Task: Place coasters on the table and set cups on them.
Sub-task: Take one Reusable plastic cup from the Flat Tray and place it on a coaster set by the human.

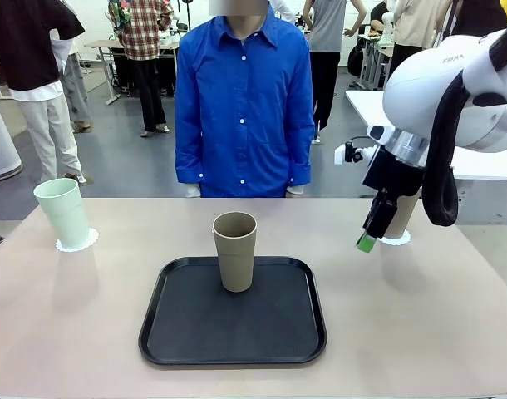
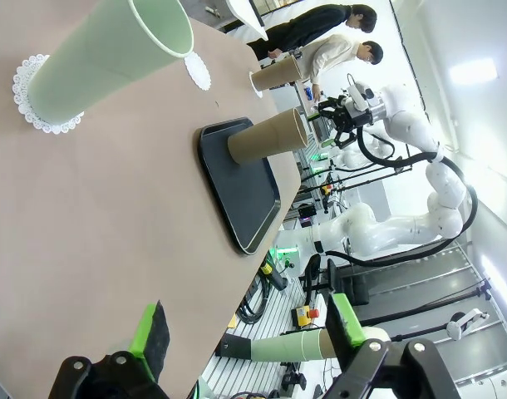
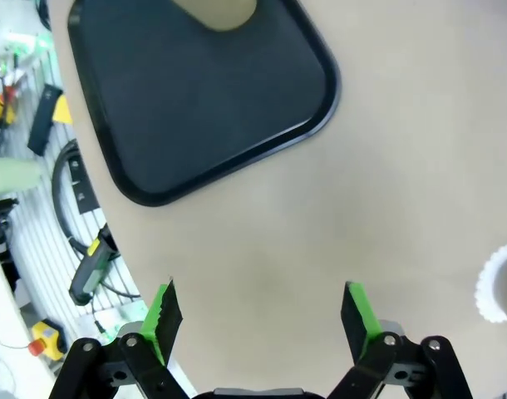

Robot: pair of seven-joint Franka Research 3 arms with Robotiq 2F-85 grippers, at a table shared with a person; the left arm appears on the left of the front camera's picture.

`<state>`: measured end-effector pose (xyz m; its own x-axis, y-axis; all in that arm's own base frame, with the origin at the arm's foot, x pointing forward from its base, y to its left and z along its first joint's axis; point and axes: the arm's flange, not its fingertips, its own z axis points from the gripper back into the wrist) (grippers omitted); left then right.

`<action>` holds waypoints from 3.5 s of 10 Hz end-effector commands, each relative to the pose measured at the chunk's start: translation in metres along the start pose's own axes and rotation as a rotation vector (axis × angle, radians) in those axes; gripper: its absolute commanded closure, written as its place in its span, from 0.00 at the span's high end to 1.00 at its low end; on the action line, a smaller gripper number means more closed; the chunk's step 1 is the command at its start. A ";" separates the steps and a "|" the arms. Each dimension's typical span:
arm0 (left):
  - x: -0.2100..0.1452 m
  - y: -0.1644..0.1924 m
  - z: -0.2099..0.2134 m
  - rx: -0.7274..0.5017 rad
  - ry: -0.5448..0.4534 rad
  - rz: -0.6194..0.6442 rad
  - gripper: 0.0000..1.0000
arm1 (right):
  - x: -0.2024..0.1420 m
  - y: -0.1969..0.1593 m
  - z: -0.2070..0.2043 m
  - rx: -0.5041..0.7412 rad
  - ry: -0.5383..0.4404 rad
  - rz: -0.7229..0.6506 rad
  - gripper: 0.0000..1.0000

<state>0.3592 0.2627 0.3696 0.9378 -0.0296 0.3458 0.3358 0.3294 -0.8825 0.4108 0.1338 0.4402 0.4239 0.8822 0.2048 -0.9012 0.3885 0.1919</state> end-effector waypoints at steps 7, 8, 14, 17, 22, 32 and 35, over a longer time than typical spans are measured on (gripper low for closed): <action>0.000 -0.001 0.001 0.003 -0.003 0.000 1.00 | 0.002 0.002 0.008 -0.026 -0.010 -0.004 1.00; 0.000 -0.001 0.001 0.003 -0.003 0.000 1.00 | 0.001 0.001 0.008 -0.015 -0.011 0.004 1.00; 0.000 -0.001 0.001 0.003 -0.003 0.000 1.00 | 0.025 -0.008 -0.033 0.056 -0.894 0.412 1.00; 0.000 -0.001 0.001 0.003 -0.003 0.000 1.00 | 0.021 -0.013 -0.072 0.179 -1.020 0.409 1.00; 0.000 -0.001 0.001 0.003 -0.003 0.000 1.00 | -0.003 -0.018 -0.117 0.211 -1.028 0.412 1.00; 0.000 -0.001 0.001 0.003 -0.003 0.000 1.00 | -0.002 -0.022 -0.128 0.228 -0.979 0.399 1.00; 0.000 -0.001 0.001 0.003 -0.003 0.000 1.00 | 0.002 -0.025 -0.149 0.237 -1.048 0.402 1.00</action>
<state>0.3593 0.2626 0.3696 0.9378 -0.0297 0.3458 0.3358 0.3293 -0.8825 0.4158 0.1602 0.3019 0.0966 0.2721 0.9574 -0.9938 -0.0277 0.1081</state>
